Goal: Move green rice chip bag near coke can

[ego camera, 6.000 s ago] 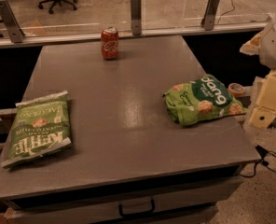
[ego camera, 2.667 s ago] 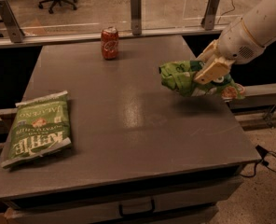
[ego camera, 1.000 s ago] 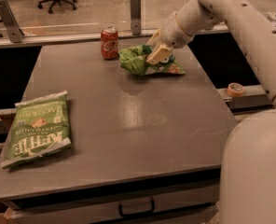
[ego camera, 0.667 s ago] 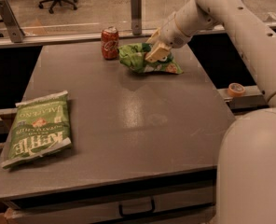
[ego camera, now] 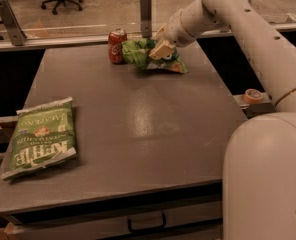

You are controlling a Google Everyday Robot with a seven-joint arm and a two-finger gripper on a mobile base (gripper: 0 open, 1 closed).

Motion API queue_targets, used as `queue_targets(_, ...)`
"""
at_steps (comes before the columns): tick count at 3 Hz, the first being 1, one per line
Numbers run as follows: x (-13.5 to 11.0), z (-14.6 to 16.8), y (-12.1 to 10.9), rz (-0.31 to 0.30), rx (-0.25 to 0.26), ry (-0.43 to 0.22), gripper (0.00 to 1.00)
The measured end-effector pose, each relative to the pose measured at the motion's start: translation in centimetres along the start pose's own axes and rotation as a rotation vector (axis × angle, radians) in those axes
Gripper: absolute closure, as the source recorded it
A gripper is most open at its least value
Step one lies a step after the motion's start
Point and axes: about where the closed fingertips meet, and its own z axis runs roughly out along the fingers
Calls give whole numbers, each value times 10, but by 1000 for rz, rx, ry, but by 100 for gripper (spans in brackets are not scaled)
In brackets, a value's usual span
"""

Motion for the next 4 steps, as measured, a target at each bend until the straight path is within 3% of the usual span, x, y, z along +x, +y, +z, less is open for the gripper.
queue_targets(1,-3,6,-6,10,19,-5,36)
queue_targets(2,-15,5,-10,-9,42,3,4)
queue_targets(3,-38,-19,-3,-60,66,36,0)
queue_targets(4,-63,-79,32,-26,81,56,0)
